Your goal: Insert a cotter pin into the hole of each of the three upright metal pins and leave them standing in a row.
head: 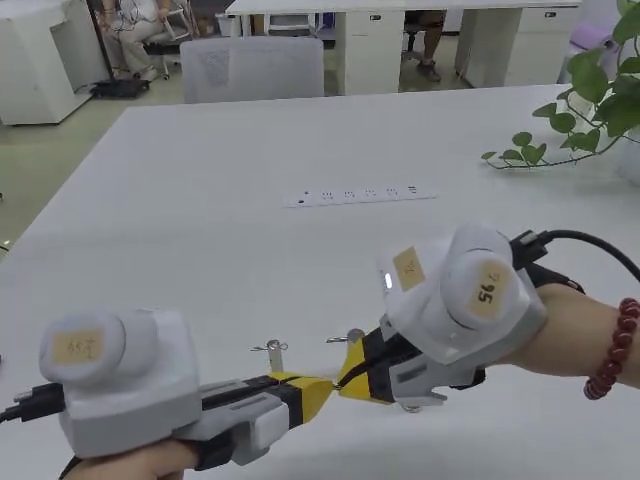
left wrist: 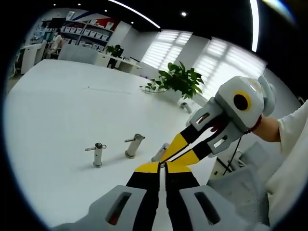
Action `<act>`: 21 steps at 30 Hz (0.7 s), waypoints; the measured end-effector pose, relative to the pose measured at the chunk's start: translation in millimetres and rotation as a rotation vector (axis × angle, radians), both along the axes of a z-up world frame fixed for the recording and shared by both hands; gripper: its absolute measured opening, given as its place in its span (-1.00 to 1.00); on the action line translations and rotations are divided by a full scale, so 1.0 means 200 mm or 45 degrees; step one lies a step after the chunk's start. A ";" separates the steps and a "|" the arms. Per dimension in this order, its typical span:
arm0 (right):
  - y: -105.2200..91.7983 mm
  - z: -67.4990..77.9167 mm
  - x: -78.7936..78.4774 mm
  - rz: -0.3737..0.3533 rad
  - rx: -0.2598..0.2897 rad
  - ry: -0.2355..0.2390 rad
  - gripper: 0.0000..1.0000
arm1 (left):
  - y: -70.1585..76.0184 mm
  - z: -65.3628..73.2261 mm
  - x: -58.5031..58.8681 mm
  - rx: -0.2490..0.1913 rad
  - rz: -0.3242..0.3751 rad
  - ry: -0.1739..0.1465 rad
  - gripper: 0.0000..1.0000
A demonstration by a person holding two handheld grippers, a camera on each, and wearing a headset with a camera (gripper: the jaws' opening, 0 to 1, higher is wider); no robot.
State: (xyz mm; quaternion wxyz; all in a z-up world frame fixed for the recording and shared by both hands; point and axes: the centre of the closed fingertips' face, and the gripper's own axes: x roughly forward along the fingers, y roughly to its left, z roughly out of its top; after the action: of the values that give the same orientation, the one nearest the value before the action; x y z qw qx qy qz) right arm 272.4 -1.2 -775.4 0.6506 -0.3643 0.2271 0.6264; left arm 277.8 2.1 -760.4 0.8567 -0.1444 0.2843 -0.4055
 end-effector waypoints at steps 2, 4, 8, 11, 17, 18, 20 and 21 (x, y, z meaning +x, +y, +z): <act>0.00 0.00 0.00 -0.009 0.012 0.014 -0.93 | 0.00 0.00 0.00 0.012 -0.010 -0.018 -0.99; 0.00 0.01 0.00 -0.018 0.034 0.023 -0.92 | 0.00 0.00 0.00 0.022 -0.016 -0.034 -1.00; 0.00 0.02 0.00 -0.057 0.085 0.067 -0.79 | 0.00 -0.01 -0.01 0.063 -0.038 -0.056 -1.00; 0.00 0.04 0.00 -0.081 0.122 0.099 -0.76 | 0.00 -0.01 -0.01 0.074 -0.052 -0.062 -1.00; -0.04 0.05 -0.01 -0.107 0.161 0.199 -0.72 | 0.00 -0.02 -0.04 0.111 -0.108 -0.109 -1.00; -0.05 0.04 -0.02 -0.116 0.162 0.227 -0.71 | 0.00 -0.02 -0.04 0.113 -0.114 -0.115 -1.00; -0.06 0.03 -0.03 -0.124 0.171 0.290 -0.68 | 0.00 -0.01 -0.05 0.119 -0.128 -0.127 -1.00; -0.06 0.03 -0.04 -0.127 0.177 0.305 -0.68 | 0.00 -0.01 -0.06 0.122 -0.143 -0.135 -1.00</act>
State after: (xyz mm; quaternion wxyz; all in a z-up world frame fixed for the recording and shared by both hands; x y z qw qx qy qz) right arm 265.0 -13.7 -769.1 0.6728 -0.2291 0.2770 0.6466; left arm 266.0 1.5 -763.2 0.8524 -0.0654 0.2653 -0.4459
